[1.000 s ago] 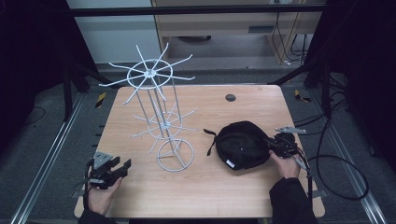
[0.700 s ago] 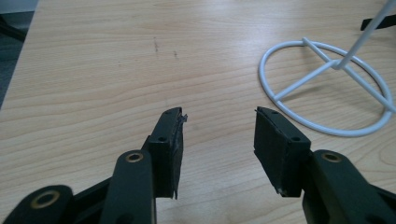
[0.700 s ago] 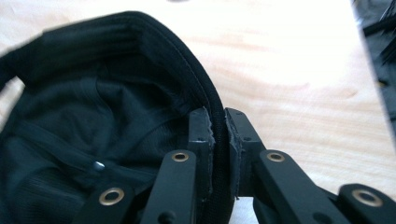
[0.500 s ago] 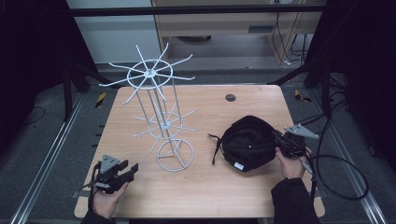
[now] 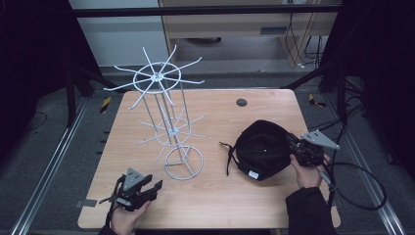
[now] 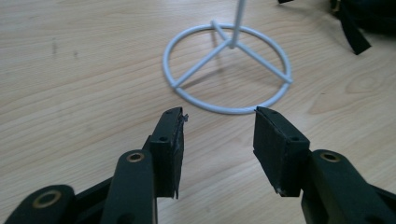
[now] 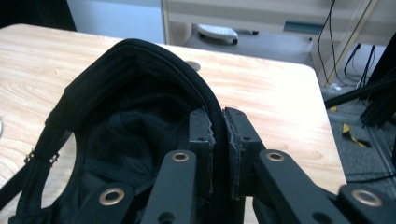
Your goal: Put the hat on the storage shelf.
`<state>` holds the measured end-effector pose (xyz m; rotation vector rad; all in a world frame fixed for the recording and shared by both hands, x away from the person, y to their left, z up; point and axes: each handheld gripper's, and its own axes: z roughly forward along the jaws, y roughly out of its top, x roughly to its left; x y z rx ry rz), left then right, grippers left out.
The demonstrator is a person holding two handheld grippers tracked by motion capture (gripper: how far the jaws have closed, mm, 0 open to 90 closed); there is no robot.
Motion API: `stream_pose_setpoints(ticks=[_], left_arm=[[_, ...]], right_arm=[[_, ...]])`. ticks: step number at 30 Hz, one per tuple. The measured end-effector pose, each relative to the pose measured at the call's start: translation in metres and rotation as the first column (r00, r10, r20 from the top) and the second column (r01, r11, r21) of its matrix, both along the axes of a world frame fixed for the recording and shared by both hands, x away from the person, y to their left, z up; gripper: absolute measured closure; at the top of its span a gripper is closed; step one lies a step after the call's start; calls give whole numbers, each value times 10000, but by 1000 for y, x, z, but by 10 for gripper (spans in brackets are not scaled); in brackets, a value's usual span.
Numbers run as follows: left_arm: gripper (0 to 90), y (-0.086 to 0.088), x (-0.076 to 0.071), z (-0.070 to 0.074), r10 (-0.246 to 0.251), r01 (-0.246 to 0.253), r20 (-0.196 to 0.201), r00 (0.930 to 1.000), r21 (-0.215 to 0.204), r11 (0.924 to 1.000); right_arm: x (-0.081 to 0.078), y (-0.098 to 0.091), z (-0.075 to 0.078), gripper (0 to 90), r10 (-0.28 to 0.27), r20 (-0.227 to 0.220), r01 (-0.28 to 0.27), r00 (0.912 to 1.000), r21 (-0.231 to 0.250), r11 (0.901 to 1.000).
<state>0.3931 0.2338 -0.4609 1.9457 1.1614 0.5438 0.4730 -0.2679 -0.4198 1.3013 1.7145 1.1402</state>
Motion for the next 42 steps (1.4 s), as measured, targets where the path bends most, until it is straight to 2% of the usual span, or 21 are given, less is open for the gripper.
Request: stream_pose_setpoints(ticks=[9,13,16,20,25,29,36,40,41,42], left_arm=[[531,-38,-8,1,-820,818,140,9965,167,9965],[543,-57,-8,0,-1216,1211,242,9923,204,9924],[555,-69,-7,1,-1331,1324,294,9907,275,9908],[570,-89,-4,4,-1619,1614,447,9858,139,9868],[582,-117,3,14,-1976,1992,745,9775,-147,9799],[586,-140,11,23,-2165,2192,963,9715,-181,9755],[639,-164,27,24,-2172,2222,1020,9708,-402,9742],[686,-174,36,20,-2186,2236,864,9720,-534,9732],[727,-176,38,18,-2249,2296,837,9708,-517,9719],[727,-179,39,16,-2287,2330,767,9705,-536,9710]], right_arm=[[-4,4,8,820,202,446,-200,9988,-39,9998],[-5,6,9,819,302,577,-292,9979,-191,9994],[-6,7,10,819,393,625,-379,9973,-226,9990],[-8,7,11,819,462,694,-446,9965,-247,9987],[-9,7,11,819,566,722,-549,9958,-254,9982],[-10,7,12,819,634,786,-619,9949,-221,9978],[-11,6,13,819,699,805,-685,9943,-193,9975],[-11,6,13,819,714,848,-703,9938,-157,9974],[-12,6,13,820,725,887,-717,9934,-127,9973],[-12,6,13,820,725,887,-717,9934,-127,9973]])
